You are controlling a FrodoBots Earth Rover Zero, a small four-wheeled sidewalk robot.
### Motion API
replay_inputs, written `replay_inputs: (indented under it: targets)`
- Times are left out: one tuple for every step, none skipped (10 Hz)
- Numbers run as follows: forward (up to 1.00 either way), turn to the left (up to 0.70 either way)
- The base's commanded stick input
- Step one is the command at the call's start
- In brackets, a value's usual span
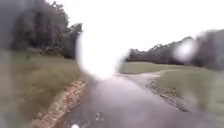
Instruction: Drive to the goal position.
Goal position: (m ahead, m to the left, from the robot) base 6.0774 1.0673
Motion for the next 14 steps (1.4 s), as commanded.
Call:
replay_inputs:
  targets:
    - [0.85,0.0]
    - [0.85,0.0]
    - [0.85,0.0]
    - [0.85,0.0]
    - [0.85,0.0]
    - [0.85,0.0]
    - [0.85,0.0]
    - [0.85,0.0]
    - [0.85,0.0]
    - [0.85,0.0]
    - [0.85,0.0]
    - [0.85,0.0]
    - [0.85,0.0]
    - [0.85,0.0]
